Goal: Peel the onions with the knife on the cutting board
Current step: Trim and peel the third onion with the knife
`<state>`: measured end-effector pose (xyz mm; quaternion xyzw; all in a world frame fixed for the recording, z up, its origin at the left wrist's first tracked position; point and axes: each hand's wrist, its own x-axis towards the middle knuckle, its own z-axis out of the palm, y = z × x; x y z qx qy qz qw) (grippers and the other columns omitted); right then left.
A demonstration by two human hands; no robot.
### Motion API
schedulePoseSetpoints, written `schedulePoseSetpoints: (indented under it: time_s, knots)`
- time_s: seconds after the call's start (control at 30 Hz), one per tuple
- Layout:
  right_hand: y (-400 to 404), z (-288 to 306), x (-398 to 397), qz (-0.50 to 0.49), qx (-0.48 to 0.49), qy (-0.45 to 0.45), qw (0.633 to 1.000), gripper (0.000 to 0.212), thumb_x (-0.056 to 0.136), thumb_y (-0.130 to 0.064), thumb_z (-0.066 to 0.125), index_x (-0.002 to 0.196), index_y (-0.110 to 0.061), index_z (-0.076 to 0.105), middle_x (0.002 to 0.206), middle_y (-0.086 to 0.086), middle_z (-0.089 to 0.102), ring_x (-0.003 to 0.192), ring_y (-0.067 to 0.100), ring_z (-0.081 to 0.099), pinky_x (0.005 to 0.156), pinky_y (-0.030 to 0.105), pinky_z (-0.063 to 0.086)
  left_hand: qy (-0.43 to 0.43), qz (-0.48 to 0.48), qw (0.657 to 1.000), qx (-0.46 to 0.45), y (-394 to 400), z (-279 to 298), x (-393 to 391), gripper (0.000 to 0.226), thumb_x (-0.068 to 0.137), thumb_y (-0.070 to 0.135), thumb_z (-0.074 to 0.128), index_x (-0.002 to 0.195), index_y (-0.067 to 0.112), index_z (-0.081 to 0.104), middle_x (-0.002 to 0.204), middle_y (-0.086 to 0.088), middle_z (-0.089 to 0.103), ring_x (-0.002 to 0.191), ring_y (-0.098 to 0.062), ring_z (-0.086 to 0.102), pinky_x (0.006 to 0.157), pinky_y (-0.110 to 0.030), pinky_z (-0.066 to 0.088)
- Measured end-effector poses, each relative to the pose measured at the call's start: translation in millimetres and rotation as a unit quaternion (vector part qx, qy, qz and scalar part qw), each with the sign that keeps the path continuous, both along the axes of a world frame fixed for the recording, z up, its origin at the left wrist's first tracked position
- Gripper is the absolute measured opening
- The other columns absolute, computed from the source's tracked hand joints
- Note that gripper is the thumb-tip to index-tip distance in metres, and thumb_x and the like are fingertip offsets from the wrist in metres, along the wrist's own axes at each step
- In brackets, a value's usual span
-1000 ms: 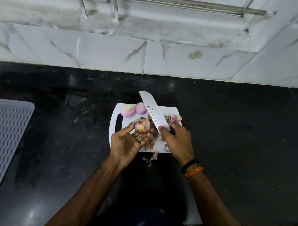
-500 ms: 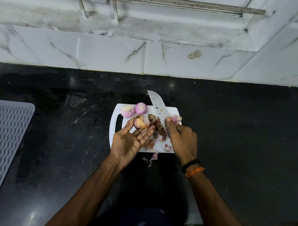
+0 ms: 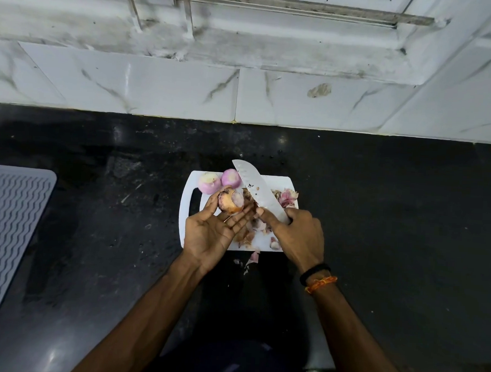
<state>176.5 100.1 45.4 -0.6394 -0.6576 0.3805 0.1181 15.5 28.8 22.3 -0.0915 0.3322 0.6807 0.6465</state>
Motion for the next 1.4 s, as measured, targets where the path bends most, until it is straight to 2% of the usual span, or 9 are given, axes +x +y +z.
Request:
schedulePoseSetpoints:
  time_s: [0.17,0.27,0.37,0.67,0.8,0.93,1.0,1.23,1.4]
  knots:
    - [0.0,-4.7,0.2,-0.001,-0.023,0.028,0.999,0.057,0.072,-0.074,0.047,0.073,-0.02,0.066,0.073,-0.003,0.07,0.068,0.02,0.07,0.065,0.043,0.06,-0.02,0.021,0.999,0.028,7.9,0.5,1.0,0.045,0.098,0.027,0.052,0.134,0.001,0.057,0.141,-0.033,0.05,0.128,-0.046,0.054,0.11,-0.059,0.04]
    - [-1.0,-6.5,-2.2,-0.01,-0.041,0.042,0.998,0.051,0.074,-0.065,0.046,0.082,-0.021,0.069,0.081,-0.005,0.071,0.077,0.021,0.07,0.07,0.046,0.061,-0.022,0.005,0.999,0.036,8.5,-0.8,3.8,0.037,0.098,0.027,0.051,0.12,0.005,0.07,0.139,-0.03,0.053,0.126,-0.045,0.056,0.097,-0.064,0.049]
    - [-3.5,-6.1,-3.6,-0.006,-0.027,0.053,0.998,0.036,0.08,-0.055,0.051,0.077,-0.022,0.066,0.077,-0.005,0.071,0.071,0.019,0.07,0.066,0.044,0.061,-0.018,0.004,0.999,0.038,6.5,-1.9,6.5,0.038,0.102,0.027,0.046,0.108,0.006,0.077,0.133,-0.03,0.058,0.124,-0.046,0.057,0.1,-0.064,0.047]
    - [-5.9,1.7,-8.7,0.028,0.038,0.088,0.995,0.028,0.094,-0.044,0.061,0.069,-0.032,0.059,0.065,-0.013,0.064,0.063,0.008,0.064,0.065,0.039,0.06,-0.022,-0.026,0.999,0.005,5.6,-4.7,7.8,0.045,0.099,0.036,0.051,0.111,-0.001,0.073,0.124,-0.029,0.063,0.115,-0.039,0.064,0.11,-0.049,0.042]
    - [-9.0,2.0,-10.6,0.035,0.052,0.088,0.994,0.027,0.094,-0.045,0.061,0.074,-0.027,0.062,0.064,-0.013,0.063,0.062,0.007,0.063,0.062,0.036,0.057,-0.005,-0.023,1.0,-0.015,3.6,-2.4,8.9,0.046,0.101,0.039,0.048,0.098,0.004,0.079,0.109,-0.022,0.069,0.093,-0.03,0.069,0.093,-0.038,0.052]
    - [-12.2,1.2,-12.9,0.036,0.075,0.08,0.993,0.027,0.094,-0.047,0.06,0.074,-0.028,0.058,0.066,-0.014,0.059,0.066,0.011,0.061,0.06,0.03,0.047,-0.017,-0.013,1.0,-0.014,3.8,0.0,11.2,0.049,0.104,0.036,0.046,0.092,0.003,0.08,0.106,-0.02,0.07,0.089,-0.025,0.07,0.079,-0.03,0.059]
    - [-14.1,2.2,-14.0,0.041,0.086,0.077,0.992,0.027,0.095,-0.046,0.06,0.076,-0.027,0.059,0.067,-0.017,0.057,0.067,0.007,0.058,0.061,0.023,0.04,-0.023,-0.015,1.0,-0.015,4.4,0.5,12.9,0.05,0.104,0.036,0.046,0.092,0.002,0.079,0.109,-0.021,0.069,0.091,-0.025,0.069,0.079,-0.03,0.06]
    - [-14.5,4.4,-14.2,0.063,0.097,0.071,0.991,0.034,0.094,-0.046,0.061,0.08,-0.017,0.067,0.073,-0.012,0.066,0.067,0.004,0.062,0.058,0.022,0.043,-0.029,-0.005,0.999,-0.021,4.3,-6.5,14.3,0.043,0.1,0.036,0.052,0.1,0.001,0.078,0.118,-0.024,0.062,0.098,-0.026,0.066,0.089,-0.032,0.058]
    - [-11.3,1.2,-13.1,0.054,0.097,0.066,0.992,0.033,0.094,-0.049,0.06,0.084,-0.019,0.069,0.075,-0.013,0.068,0.069,0.005,0.063,0.063,0.032,0.051,-0.024,-0.002,1.0,-0.012,2.1,-9.8,12.9,0.044,0.097,0.03,0.058,0.128,0.0,0.062,0.13,-0.028,0.056,0.103,-0.029,0.063,0.09,-0.035,0.057]
